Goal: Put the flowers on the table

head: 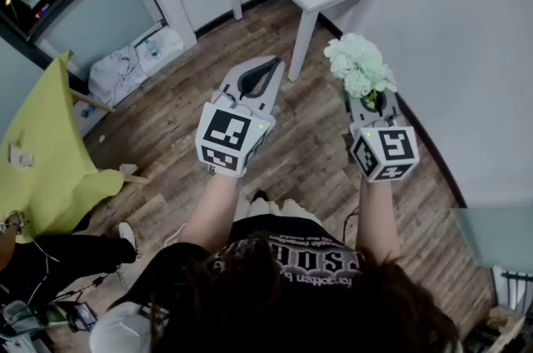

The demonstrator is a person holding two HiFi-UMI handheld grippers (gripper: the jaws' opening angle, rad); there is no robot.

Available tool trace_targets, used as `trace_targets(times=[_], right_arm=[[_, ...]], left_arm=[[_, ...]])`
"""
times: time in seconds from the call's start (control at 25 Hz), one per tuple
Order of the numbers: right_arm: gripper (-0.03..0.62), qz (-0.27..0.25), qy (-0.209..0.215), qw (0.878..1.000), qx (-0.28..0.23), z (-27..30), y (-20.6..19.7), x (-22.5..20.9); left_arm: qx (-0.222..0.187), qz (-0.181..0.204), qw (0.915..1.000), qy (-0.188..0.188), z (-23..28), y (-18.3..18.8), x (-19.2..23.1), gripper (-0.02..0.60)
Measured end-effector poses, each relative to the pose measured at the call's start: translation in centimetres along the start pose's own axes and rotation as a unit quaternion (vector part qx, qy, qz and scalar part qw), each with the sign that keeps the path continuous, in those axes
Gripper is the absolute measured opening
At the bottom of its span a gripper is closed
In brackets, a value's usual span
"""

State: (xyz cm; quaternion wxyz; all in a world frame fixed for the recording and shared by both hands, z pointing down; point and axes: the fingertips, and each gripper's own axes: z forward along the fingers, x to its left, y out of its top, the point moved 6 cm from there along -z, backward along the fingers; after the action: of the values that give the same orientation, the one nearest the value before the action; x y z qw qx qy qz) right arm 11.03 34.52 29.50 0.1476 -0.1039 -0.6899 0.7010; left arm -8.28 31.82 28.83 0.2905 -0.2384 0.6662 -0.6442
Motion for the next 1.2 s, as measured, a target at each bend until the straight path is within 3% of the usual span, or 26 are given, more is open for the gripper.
trace_targets(times=[0.48,1.2], right_arm=[[0.07,-0.012,-0.006,1.0,-0.01,2.1,-0.5,-0.1],[0.075,-0.011,-0.014,0.999,0.031,8.2,-2.5,0.3]], left_arm=[[0.003,-0.003,0.9999,-0.009,1.1,-1.2,1.9,0.0],[0.01,-0.007,0.9997,-0.019,2.8,-2.6,8.0,0.0]])
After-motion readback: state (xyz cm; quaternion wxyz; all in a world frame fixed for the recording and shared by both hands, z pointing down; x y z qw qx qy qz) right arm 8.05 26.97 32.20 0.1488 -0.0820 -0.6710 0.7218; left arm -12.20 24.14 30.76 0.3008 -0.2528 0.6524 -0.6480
